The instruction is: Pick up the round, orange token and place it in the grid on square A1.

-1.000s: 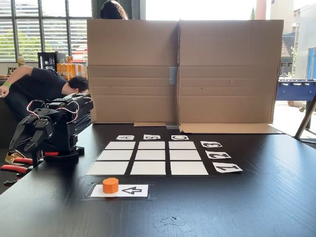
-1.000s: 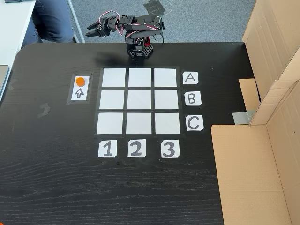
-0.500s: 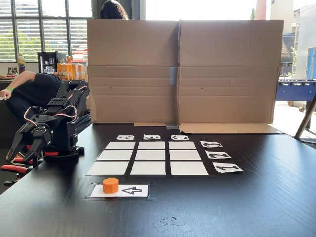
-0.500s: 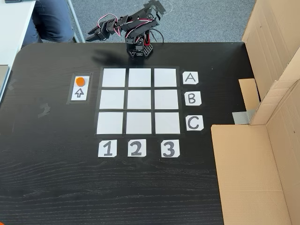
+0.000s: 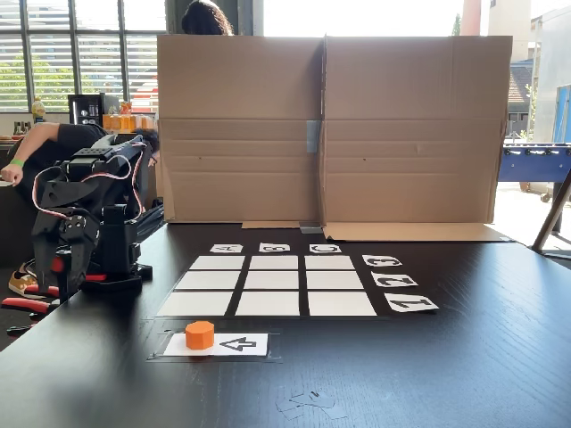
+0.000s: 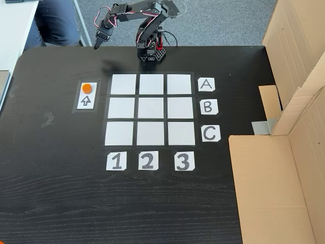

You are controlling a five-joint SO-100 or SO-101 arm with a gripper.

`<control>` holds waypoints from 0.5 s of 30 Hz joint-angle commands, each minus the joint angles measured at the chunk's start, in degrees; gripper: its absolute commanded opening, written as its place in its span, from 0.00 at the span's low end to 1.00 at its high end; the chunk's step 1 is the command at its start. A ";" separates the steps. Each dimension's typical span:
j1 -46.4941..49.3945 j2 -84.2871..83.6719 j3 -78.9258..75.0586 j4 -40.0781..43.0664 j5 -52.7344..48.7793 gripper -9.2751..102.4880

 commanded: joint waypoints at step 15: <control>-20.04 -21.62 -26.63 9.67 15.38 0.40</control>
